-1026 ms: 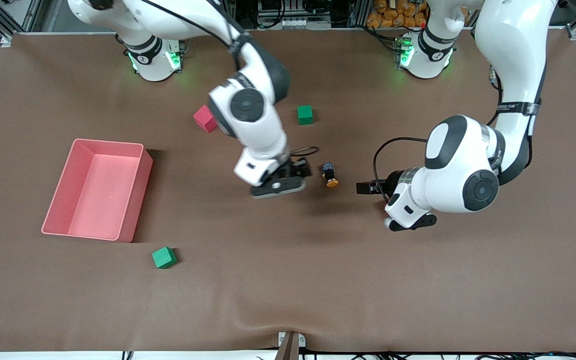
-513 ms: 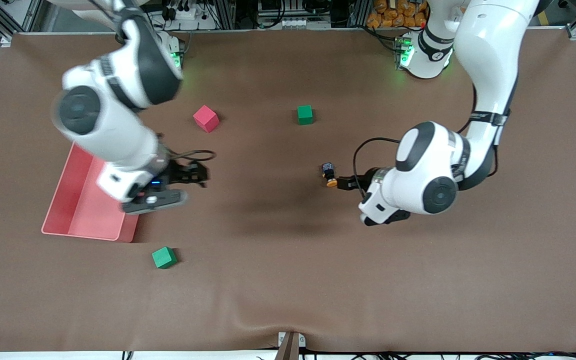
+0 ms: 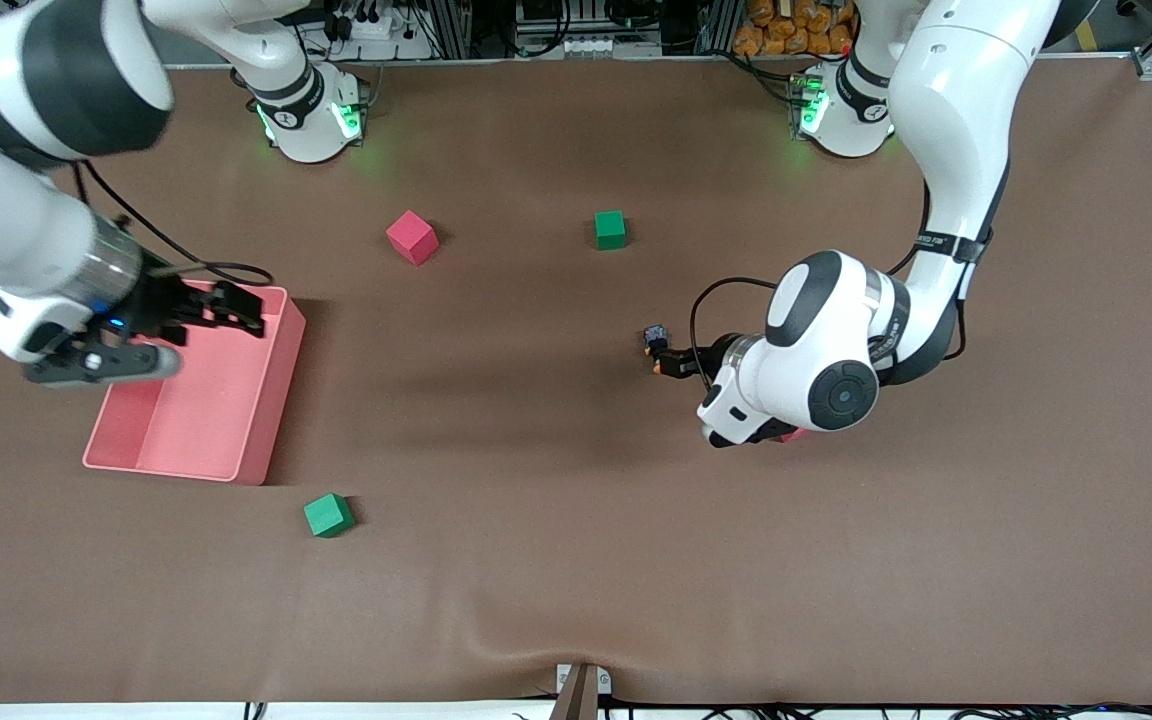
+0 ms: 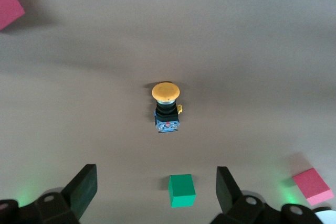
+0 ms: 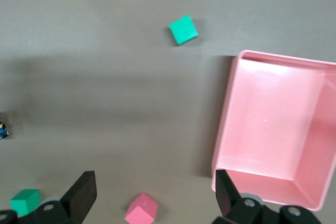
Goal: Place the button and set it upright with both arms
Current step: 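Withdraw the right gripper while the left gripper moves over the button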
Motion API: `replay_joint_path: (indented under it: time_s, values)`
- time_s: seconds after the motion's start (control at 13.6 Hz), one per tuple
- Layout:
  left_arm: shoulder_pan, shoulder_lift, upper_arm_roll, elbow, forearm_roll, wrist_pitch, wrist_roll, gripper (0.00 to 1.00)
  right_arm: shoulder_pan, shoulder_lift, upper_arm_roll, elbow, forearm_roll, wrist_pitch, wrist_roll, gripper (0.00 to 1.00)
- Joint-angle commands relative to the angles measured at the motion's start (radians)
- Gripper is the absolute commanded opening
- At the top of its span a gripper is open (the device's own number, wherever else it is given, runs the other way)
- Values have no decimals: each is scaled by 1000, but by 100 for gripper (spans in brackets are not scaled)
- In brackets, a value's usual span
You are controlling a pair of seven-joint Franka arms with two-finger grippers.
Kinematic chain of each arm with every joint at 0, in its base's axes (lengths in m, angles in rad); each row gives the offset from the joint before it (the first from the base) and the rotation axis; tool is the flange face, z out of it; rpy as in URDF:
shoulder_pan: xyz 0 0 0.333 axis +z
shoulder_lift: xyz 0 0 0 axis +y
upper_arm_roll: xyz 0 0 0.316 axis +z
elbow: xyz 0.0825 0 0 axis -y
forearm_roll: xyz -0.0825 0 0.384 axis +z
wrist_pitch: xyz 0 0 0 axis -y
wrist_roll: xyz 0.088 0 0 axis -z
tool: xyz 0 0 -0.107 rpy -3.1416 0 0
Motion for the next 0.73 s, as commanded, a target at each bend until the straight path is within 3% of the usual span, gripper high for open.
replay_joint_path:
  time_s: [0.0,0.29,0.59,0.66]
  values:
    - [-39,50,1,19,2,-12,-1,100,-99,-99,22,-90,-9,-4,-84,100]
    - [-59,97,3,16,5,-9,4,100,-159,-99,28,-19,-76,-99,-84,100]
    - [-67,141,3,16,13,5,2,100,-192,-106,28,10,-84,-181,-87,100]
    - [-76,150,3,16,12,5,4,92,-195,-118,33,10,-85,-190,-89,100]
